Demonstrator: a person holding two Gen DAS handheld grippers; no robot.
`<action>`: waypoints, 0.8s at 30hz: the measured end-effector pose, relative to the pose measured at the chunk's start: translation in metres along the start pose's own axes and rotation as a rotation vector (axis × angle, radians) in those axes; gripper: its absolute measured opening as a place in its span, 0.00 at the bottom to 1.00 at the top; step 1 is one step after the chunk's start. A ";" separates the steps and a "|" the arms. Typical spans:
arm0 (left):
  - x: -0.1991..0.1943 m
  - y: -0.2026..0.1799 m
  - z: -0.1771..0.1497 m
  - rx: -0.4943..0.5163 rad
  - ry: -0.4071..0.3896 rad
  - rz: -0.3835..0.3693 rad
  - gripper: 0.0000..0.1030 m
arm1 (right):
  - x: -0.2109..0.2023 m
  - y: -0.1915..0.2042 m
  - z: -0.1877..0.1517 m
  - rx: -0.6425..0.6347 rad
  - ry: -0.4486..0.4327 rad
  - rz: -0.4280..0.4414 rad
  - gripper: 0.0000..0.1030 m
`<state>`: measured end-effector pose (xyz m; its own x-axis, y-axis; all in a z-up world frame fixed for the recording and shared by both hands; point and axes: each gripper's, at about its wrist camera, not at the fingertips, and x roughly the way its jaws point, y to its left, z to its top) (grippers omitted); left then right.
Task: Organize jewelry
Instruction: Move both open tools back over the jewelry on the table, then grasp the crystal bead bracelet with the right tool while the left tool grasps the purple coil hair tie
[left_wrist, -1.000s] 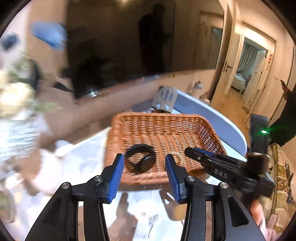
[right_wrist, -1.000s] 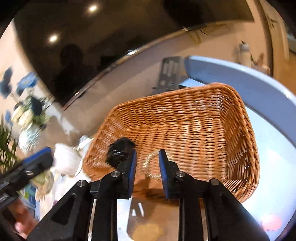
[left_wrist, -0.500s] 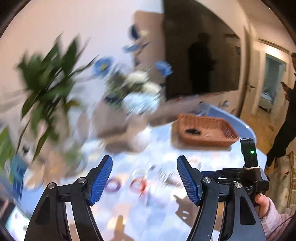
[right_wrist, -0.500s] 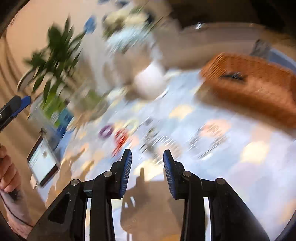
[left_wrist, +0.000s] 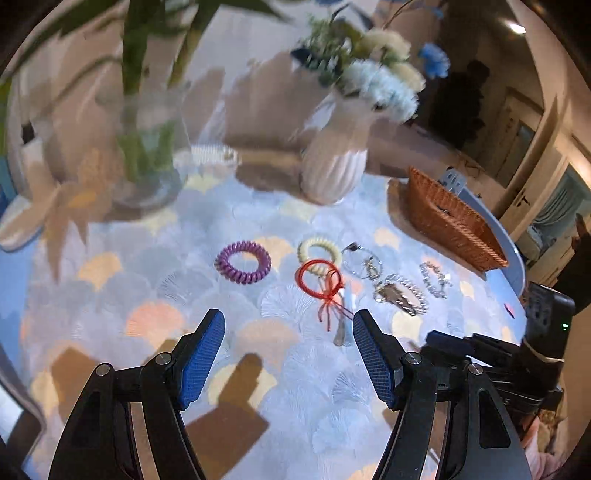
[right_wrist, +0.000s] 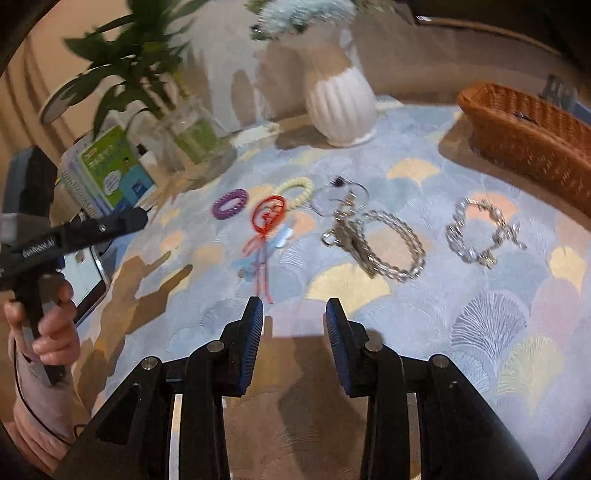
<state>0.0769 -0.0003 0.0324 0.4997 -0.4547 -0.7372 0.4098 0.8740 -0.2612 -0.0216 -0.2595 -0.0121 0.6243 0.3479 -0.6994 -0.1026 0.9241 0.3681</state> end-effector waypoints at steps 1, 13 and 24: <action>0.008 0.002 0.001 -0.014 0.011 0.001 0.71 | 0.002 0.000 0.001 0.006 0.006 0.001 0.38; 0.082 0.043 0.033 -0.155 0.019 0.137 0.71 | 0.004 -0.010 -0.001 0.066 0.011 0.030 0.38; 0.075 0.043 0.027 -0.119 -0.013 0.208 0.71 | 0.007 -0.012 0.000 0.087 0.018 0.023 0.38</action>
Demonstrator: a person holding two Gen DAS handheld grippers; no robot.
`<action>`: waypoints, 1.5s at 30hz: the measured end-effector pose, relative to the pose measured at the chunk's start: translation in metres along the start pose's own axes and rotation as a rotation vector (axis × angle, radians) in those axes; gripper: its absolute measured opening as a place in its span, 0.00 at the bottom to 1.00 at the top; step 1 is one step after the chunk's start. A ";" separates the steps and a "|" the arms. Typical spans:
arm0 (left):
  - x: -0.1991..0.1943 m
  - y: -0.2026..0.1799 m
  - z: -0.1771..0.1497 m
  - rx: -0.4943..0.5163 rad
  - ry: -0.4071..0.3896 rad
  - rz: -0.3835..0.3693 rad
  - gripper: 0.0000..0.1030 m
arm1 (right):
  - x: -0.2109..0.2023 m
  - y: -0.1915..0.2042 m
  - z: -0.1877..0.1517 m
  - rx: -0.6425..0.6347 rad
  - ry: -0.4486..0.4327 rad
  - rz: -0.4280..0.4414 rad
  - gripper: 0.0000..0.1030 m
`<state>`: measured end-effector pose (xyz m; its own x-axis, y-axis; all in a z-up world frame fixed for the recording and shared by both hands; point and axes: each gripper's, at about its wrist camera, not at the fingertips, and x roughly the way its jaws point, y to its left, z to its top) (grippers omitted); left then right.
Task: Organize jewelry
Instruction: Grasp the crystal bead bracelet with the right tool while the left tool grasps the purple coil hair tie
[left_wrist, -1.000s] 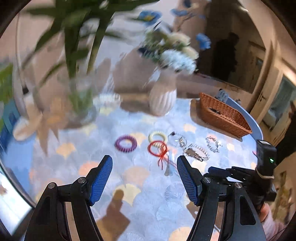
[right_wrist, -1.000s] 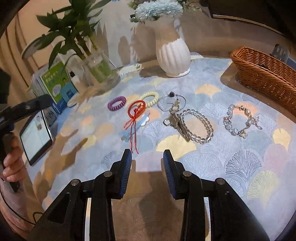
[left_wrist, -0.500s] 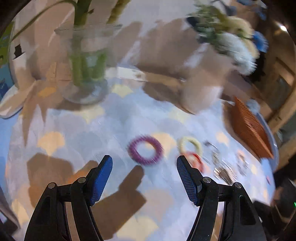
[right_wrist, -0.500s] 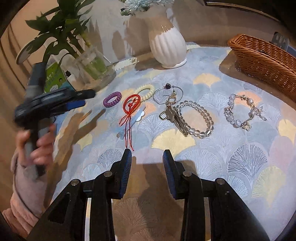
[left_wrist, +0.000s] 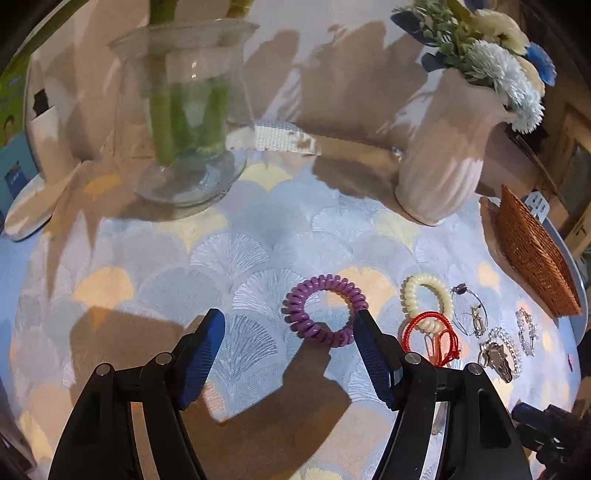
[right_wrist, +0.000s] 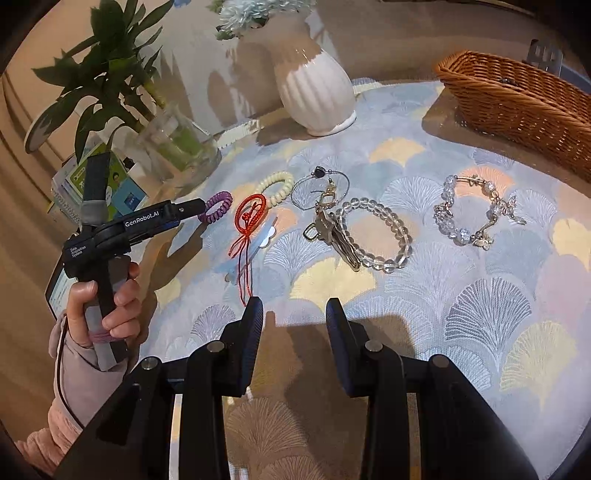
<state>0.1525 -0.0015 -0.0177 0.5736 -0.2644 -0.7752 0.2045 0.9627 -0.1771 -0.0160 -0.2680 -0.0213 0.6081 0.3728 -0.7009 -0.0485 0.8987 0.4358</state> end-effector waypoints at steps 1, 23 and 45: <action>0.000 0.002 0.000 -0.008 -0.001 0.003 0.71 | 0.000 0.000 0.000 -0.002 0.001 0.001 0.38; 0.002 0.009 0.000 -0.041 0.017 -0.027 0.71 | 0.005 0.001 -0.001 -0.001 0.026 0.018 0.38; 0.002 0.014 0.002 -0.045 0.006 -0.006 0.71 | -0.025 -0.009 0.015 -0.096 -0.019 -0.172 0.38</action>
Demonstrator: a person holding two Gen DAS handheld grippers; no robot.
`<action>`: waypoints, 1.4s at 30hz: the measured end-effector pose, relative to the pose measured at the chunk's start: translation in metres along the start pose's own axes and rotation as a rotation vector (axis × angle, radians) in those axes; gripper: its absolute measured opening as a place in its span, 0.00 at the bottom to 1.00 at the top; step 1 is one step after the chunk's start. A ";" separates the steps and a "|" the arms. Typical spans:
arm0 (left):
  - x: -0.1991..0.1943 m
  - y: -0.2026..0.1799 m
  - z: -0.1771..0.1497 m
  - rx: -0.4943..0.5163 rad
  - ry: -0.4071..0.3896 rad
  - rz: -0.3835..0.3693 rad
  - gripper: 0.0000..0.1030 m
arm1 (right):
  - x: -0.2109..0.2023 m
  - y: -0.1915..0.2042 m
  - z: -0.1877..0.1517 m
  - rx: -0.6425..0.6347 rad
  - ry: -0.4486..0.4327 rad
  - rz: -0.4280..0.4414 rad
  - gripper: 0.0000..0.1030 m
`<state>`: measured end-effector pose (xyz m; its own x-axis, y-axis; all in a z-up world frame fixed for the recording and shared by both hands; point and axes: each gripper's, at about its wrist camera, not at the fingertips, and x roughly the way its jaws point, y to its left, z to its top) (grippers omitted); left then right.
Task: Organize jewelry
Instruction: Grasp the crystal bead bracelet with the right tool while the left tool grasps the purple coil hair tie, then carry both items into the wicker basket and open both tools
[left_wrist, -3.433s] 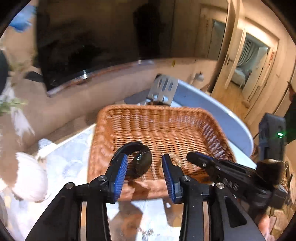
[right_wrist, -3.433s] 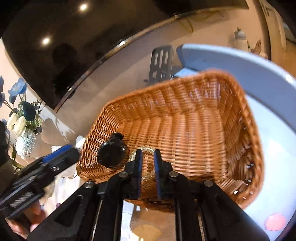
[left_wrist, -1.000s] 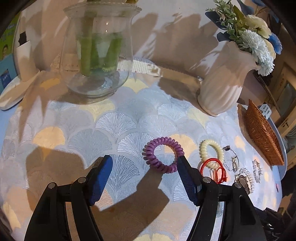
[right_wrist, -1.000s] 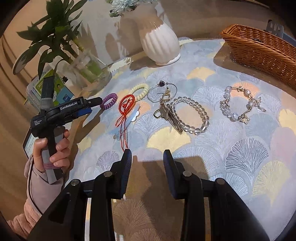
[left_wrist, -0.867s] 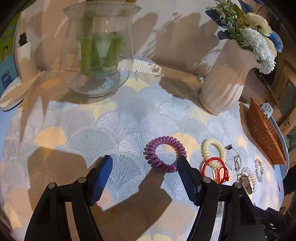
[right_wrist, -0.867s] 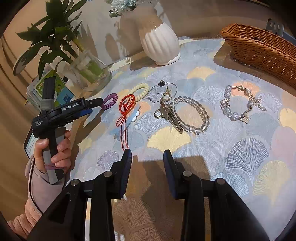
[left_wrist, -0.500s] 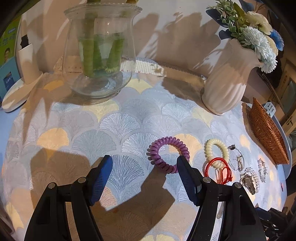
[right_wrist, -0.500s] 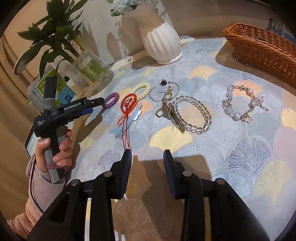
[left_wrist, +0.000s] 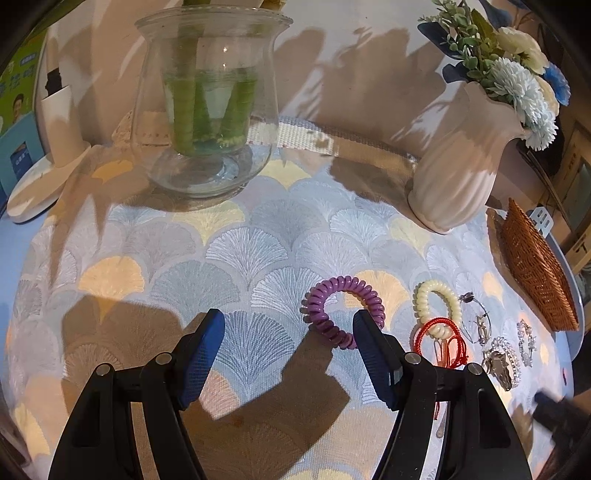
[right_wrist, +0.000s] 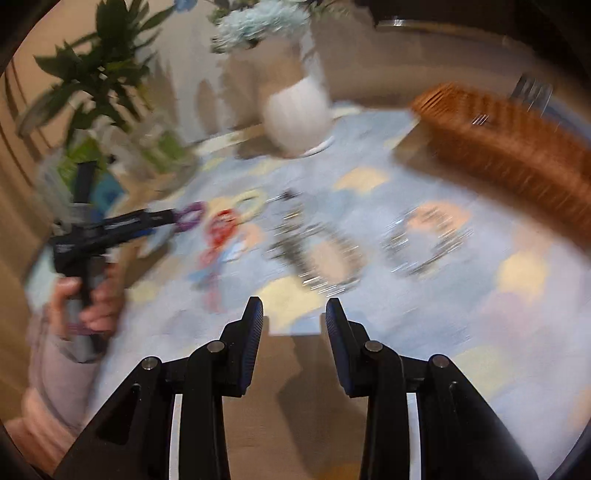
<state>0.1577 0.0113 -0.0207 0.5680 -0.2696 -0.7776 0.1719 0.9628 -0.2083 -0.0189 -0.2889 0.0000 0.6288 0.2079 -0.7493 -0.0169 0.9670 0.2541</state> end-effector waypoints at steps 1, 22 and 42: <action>0.001 -0.001 0.000 0.002 0.003 0.001 0.71 | 0.000 -0.006 0.008 -0.023 0.017 -0.042 0.38; 0.019 -0.035 0.001 0.182 0.014 0.081 0.51 | 0.081 0.018 0.046 -0.386 0.089 -0.161 0.10; -0.001 -0.040 -0.003 0.184 -0.033 -0.041 0.11 | 0.007 0.051 0.032 -0.216 0.065 0.195 0.09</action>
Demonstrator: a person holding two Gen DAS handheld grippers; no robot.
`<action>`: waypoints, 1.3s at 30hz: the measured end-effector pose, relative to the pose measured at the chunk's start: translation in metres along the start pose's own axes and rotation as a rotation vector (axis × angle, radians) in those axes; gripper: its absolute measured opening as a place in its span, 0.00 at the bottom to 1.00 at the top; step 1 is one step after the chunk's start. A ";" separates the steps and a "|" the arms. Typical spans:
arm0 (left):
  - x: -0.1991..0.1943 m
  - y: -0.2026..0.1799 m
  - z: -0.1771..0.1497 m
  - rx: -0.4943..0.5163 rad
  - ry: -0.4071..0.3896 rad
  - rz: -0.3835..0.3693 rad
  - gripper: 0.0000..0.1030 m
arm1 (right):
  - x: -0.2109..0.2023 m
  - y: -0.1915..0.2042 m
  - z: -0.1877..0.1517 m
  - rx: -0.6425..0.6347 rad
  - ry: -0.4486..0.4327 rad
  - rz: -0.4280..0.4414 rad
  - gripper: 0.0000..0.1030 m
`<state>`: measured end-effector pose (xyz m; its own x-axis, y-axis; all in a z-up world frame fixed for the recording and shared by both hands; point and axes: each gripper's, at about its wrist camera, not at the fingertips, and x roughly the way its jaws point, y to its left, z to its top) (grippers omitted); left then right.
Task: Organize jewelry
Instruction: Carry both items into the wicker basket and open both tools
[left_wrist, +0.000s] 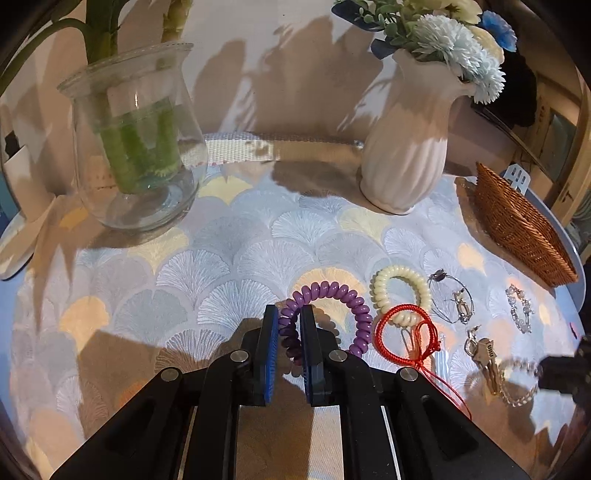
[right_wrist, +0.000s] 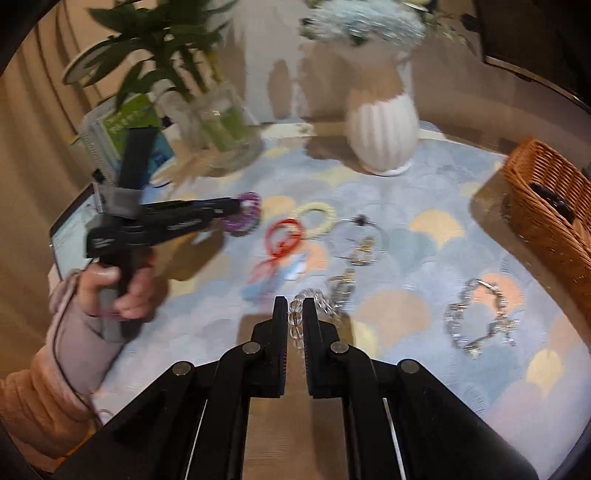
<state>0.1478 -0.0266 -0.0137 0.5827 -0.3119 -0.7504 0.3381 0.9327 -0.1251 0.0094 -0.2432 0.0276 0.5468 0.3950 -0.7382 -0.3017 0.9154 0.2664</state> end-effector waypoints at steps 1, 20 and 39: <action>0.000 0.001 0.000 -0.003 -0.002 -0.003 0.11 | -0.002 0.010 0.001 -0.005 -0.003 0.021 0.09; -0.001 0.003 0.000 -0.019 -0.007 -0.001 0.11 | 0.014 -0.007 -0.051 0.083 0.099 -0.096 0.12; 0.001 -0.002 -0.002 0.015 -0.009 0.002 0.11 | 0.030 0.035 -0.051 -0.147 0.084 -0.287 0.09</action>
<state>0.1464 -0.0280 -0.0150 0.5901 -0.3117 -0.7448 0.3479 0.9306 -0.1139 -0.0241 -0.2027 -0.0168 0.5612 0.1090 -0.8205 -0.2575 0.9651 -0.0479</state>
